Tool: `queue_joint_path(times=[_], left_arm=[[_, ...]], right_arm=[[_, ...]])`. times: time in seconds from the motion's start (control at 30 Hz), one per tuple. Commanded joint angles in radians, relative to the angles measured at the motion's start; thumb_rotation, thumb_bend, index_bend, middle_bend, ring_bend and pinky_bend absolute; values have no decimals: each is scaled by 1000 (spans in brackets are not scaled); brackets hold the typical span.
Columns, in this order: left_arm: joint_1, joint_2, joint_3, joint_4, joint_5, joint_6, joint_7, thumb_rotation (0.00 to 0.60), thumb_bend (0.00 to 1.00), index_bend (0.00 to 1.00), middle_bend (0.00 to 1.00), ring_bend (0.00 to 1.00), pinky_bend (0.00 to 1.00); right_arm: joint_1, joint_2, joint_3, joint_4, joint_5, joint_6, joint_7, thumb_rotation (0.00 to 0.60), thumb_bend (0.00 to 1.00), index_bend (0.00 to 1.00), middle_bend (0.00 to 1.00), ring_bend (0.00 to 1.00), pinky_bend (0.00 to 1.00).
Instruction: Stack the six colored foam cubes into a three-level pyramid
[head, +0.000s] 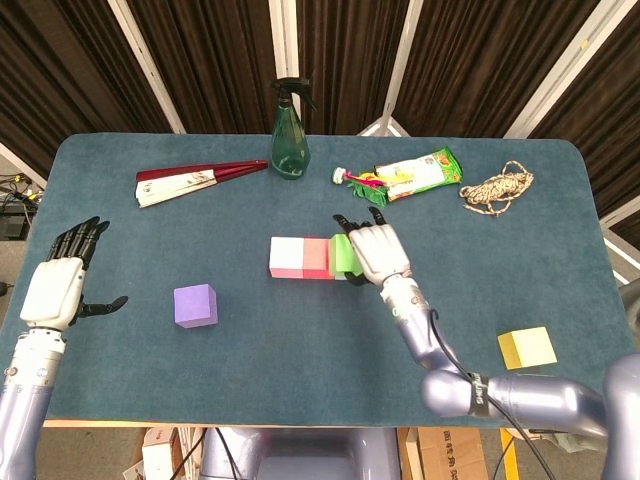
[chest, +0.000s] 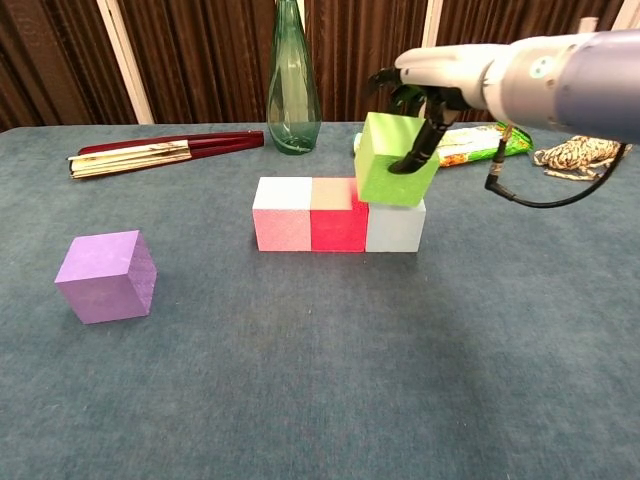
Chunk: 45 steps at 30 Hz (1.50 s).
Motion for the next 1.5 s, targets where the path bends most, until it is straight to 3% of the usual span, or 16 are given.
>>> queue_joint_path(times=[0.03,0.47,0.9,1.5], left_arm=[[-1,3,-2,1,-2,-3,-6,600,65,0,4,0,42],[1,14,-8,6,-17,-11,-32,600,65,0,4,0,42],[0,13,-4,5,-17,-13,-28,600,65,0,3,0,41],[-1,11,-3,7,-18,-12,-27,600,65,0,4,0,42]], right_arm=[[49,-42,14,45,66,11,-49,600,308,118,475,384,52],[167,-88,58,112,348,36,-164,600,308,118,475,383,52],[219,-90,73,162,432,17,-203,600,308,118,475,384,52],[252,-54,43,166,481,-28,-246,600,308,118,475,384,52]])
